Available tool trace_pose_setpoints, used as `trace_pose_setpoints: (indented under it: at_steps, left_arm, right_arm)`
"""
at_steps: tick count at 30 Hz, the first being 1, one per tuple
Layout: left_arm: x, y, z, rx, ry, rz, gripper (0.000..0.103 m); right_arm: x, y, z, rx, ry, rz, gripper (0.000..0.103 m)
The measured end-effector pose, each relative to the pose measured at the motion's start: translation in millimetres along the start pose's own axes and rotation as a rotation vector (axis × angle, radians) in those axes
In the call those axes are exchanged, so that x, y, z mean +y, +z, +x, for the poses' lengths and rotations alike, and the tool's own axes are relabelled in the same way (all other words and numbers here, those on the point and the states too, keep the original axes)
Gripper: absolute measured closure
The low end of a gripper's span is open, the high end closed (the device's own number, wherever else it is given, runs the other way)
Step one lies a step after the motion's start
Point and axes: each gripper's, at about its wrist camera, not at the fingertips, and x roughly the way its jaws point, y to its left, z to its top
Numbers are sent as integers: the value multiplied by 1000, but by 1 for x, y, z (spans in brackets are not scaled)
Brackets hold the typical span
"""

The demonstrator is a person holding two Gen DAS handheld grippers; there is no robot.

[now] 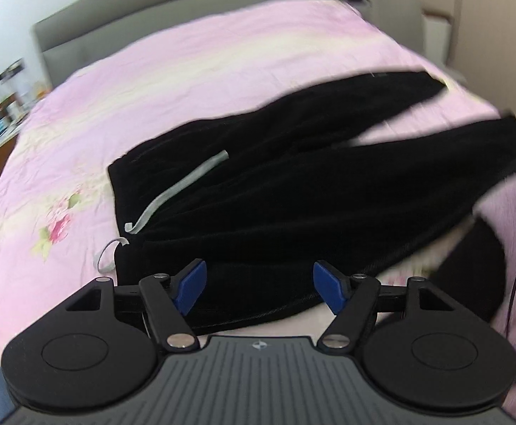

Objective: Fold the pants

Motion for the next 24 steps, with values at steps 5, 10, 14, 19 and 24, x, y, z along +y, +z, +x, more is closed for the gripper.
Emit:
trace_pose_setpoints:
  at_steps: [5,10,14,19,24]
  left_arm:
    - [14,-2,40,181,-14,272,21]
    - [29,3,80,301,-45,393,21]
    - [16,4,111,398,-125,484,21]
    - [-17,-13,152,506,-115,681,21]
    - [-40,-33,180,550,-81,771,21]
  right_arm:
    - [-35,15,29,117,-49,-28,5]
    - [-73,31,51,173,-126,-69,9]
    - [-97,37,67,184,-161,-77,9]
    - [-122,33,87,212,-157,-88,10]
    - [-142,27,108,259,-110,-145,16]
